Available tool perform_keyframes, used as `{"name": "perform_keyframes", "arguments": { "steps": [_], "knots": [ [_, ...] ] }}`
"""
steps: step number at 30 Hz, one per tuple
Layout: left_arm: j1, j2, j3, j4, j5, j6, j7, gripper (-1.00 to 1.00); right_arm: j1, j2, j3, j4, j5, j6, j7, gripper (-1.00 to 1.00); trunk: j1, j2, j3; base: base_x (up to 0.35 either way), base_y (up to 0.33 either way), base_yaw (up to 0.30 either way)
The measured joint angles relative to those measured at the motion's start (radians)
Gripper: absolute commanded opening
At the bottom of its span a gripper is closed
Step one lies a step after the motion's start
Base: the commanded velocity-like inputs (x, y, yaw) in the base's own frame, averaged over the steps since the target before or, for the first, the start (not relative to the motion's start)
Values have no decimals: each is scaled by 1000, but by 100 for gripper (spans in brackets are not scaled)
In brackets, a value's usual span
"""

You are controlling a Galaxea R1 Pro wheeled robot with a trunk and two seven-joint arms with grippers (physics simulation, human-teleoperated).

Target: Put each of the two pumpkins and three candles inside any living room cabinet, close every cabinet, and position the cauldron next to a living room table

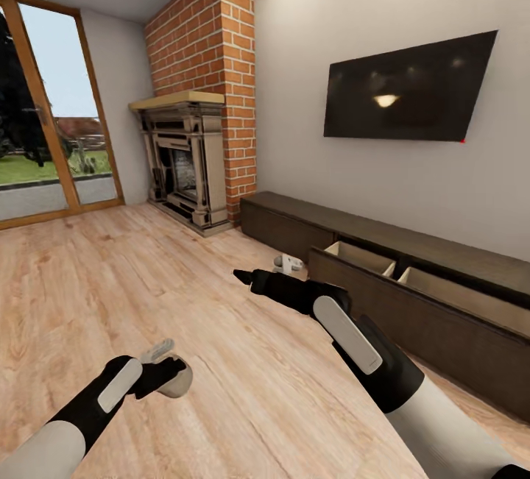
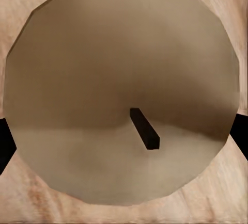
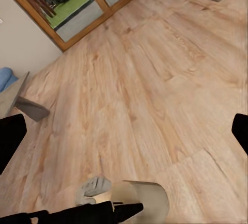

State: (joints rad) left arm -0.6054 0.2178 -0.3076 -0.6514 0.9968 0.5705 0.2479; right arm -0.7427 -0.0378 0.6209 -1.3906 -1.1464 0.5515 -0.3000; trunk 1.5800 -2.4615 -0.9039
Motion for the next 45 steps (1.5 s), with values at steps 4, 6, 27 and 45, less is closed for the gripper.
{"name": "perform_keyframes", "arguments": {
  "steps": [4, 6, 27, 45],
  "knots": [
    [0, 1, 0, 0, 0, 0, 0, -100, 0, -5, 0, 1, -1, -1, 0, 100, 0, 0, 0, -94, 0, -296],
    [0, 1, 0, 1, 0, 0, 0, -100, 0, -6, 0, 1, -1, -2, 0, 100, -1, 0, 0, -16, 0, -296],
    [0, 2, 0, -1, -1, -1, 0, -100, 0, -6, -9, 38, -10, -6, 2, 100, -1, 0, 0, -1, 0, -296],
    [0, -6, -9, 0, -6, -2, 0, -100, 5, -39, -52, 68, -10, -6, 14, 100, -39, 70, 38, 0, 0, -296]
  ]
}}
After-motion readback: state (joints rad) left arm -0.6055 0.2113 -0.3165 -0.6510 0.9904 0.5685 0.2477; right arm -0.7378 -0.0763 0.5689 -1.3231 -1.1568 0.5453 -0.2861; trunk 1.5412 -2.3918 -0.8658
